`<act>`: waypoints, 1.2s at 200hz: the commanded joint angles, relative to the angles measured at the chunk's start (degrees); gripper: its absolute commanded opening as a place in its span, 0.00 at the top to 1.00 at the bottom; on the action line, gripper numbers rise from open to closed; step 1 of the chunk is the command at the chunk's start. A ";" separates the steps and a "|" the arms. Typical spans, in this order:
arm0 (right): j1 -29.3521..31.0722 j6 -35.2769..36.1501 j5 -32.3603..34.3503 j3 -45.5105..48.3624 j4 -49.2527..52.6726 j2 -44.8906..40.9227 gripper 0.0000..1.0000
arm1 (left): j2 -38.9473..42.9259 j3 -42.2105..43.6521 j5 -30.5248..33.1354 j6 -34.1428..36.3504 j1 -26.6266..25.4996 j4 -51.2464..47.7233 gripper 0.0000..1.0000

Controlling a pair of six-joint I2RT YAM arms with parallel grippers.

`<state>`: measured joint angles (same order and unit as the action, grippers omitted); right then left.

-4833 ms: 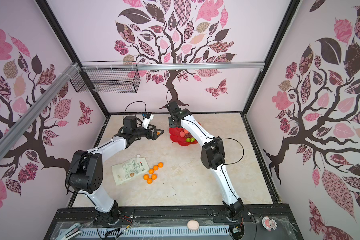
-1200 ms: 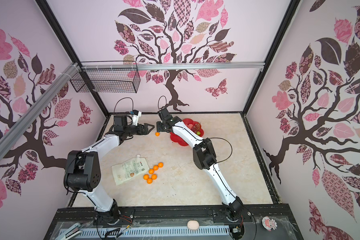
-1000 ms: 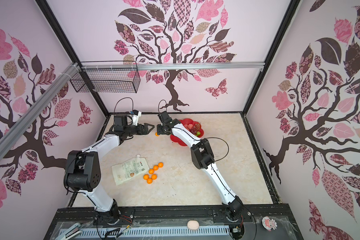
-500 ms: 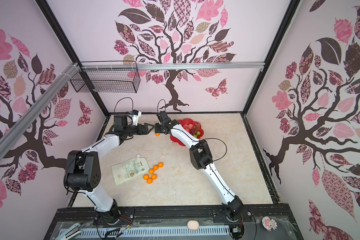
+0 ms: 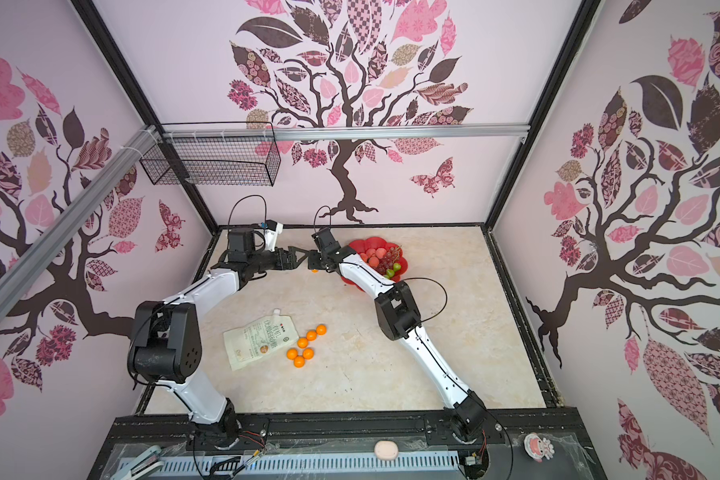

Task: Place and organize the fake fruits in the fruit bowl
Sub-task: 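Lower the right gripper and close it on the orange ball, then lift the orange ball with the right gripper beside the left gripper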

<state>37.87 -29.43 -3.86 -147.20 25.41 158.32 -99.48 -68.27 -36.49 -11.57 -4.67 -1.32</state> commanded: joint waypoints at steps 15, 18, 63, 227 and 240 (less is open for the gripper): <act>0.52 -1.26 0.21 -2.01 -1.13 2.80 0.46 | 0.08 -3.09 -0.65 0.80 0.37 0.41 0.02; 0.56 -1.34 0.15 -2.04 -1.15 2.87 0.46 | 0.08 -3.08 -0.68 0.78 0.42 0.44 0.01; 0.54 -2.00 -0.26 -2.31 -1.41 3.46 0.47 | 0.06 -3.17 -0.87 0.74 0.42 0.49 0.01; 0.63 -2.12 -1.87 -2.08 0.24 4.63 0.49 | -0.63 -3.62 -1.30 0.50 0.53 0.43 0.02; 0.63 -2.03 -2.03 -2.08 0.43 4.71 0.49 | -0.63 -3.62 -1.30 0.50 0.46 0.44 0.02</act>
<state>38.00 -31.53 -5.13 -147.70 24.38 160.03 -99.55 -68.82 -36.80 -11.60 -4.47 -1.41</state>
